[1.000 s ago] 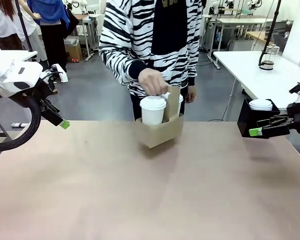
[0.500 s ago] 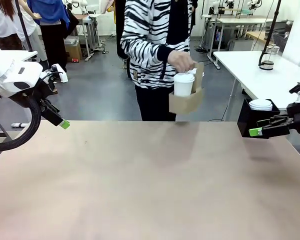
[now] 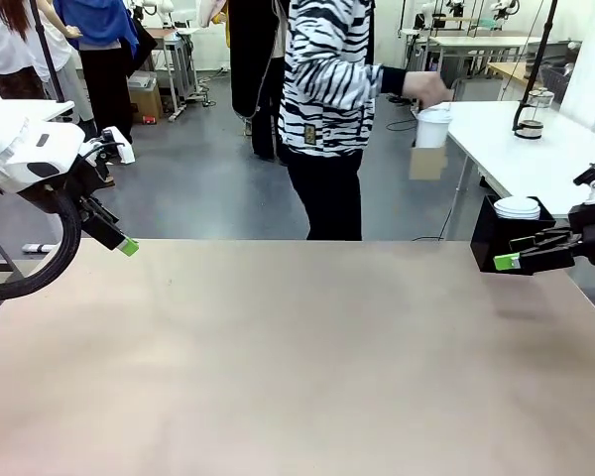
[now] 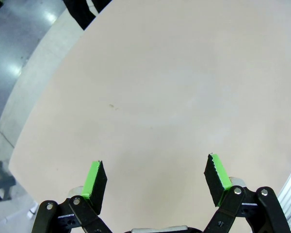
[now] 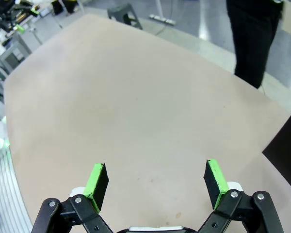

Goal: Pour a drink into a cup and package it in a carrier.
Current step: Insert the held 600 ml Paper Cup into the Cup Carrier.

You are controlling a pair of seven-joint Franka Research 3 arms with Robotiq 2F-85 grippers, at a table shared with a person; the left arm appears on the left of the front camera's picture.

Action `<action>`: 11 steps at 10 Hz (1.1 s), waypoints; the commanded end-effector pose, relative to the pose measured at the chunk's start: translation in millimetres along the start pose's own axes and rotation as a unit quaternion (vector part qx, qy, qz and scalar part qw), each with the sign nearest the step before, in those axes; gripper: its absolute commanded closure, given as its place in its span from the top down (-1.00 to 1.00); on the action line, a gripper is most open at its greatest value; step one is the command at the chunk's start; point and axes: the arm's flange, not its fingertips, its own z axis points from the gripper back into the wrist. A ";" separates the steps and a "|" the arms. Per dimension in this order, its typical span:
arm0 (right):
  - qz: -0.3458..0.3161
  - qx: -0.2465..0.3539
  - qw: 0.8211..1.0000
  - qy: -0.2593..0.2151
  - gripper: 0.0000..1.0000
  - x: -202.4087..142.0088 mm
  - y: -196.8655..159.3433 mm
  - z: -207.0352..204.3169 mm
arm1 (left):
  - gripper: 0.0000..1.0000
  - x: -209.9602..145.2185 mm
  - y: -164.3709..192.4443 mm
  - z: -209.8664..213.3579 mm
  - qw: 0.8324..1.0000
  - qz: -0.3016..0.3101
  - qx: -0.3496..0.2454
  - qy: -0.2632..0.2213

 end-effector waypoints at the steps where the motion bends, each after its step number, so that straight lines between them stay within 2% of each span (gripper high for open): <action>1: 0.008 0.003 1.000 -0.003 1.00 -0.5 -0.5 1.6 | 1.00 1.0 0.6 2.0 1.000 0.004 0.003 0.006; 11: 0.008 0.003 1.000 -0.003 1.00 -0.5 -0.5 1.6 | 1.00 1.0 0.6 2.0 1.000 0.004 0.003 0.006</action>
